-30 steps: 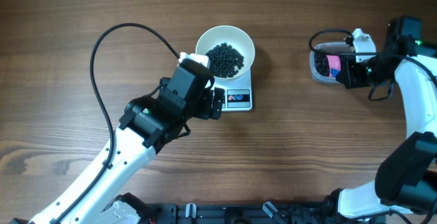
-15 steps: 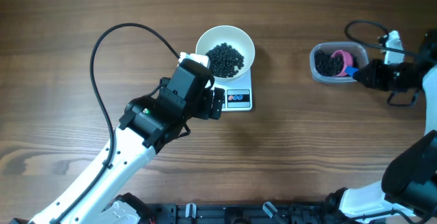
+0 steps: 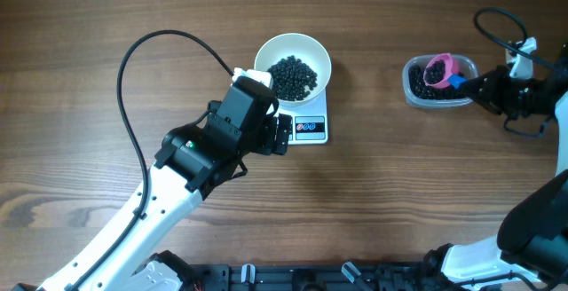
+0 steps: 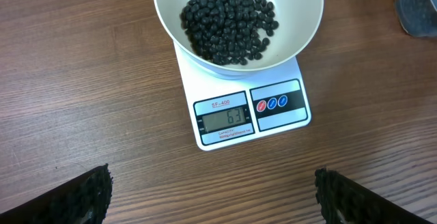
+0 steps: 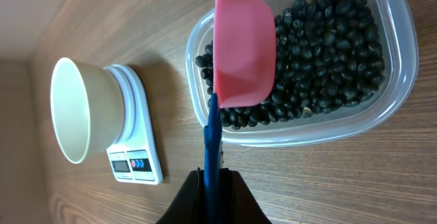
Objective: Scoop item into bowl and weigh 150g on scale
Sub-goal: 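Move the cup back to the bean tub and scoop beans, then carry the filled cup over the white bowl with the right gripper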
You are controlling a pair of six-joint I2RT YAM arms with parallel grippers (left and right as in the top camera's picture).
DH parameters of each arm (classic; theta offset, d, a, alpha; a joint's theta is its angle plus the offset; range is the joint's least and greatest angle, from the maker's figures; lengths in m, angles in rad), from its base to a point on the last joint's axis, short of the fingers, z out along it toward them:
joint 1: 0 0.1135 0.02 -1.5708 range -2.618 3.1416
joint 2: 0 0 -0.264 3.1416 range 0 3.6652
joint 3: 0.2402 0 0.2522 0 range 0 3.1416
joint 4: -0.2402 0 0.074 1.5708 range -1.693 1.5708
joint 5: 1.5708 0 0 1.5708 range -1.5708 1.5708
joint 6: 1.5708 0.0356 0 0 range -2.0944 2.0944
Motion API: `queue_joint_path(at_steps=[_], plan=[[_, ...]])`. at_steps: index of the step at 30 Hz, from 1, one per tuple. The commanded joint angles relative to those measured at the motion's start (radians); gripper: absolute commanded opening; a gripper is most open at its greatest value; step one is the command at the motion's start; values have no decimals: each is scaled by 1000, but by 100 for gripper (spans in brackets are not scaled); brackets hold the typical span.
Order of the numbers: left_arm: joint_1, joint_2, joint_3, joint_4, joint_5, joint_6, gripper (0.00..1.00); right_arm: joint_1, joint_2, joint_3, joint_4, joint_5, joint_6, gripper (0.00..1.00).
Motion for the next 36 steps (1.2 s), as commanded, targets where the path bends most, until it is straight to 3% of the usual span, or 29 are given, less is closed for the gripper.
queue_joint_path(at_steps=[1,10,20,32,36], plan=[[-3,2,16,3,8,13,100,-43,13,1,0,-89,27,4],[-3,2,16,3,8,13,100,-55,13,1,-1,-587,52,4],[-3,2,16,3,8,13,100,253,13,2,146,-612,50,4],[-3,2,16,3,8,13,100,586,-15,9,341,-182,44,4],[-3,2,16,3,8,13,100,655,-60,9,365,-53,-77,4]])
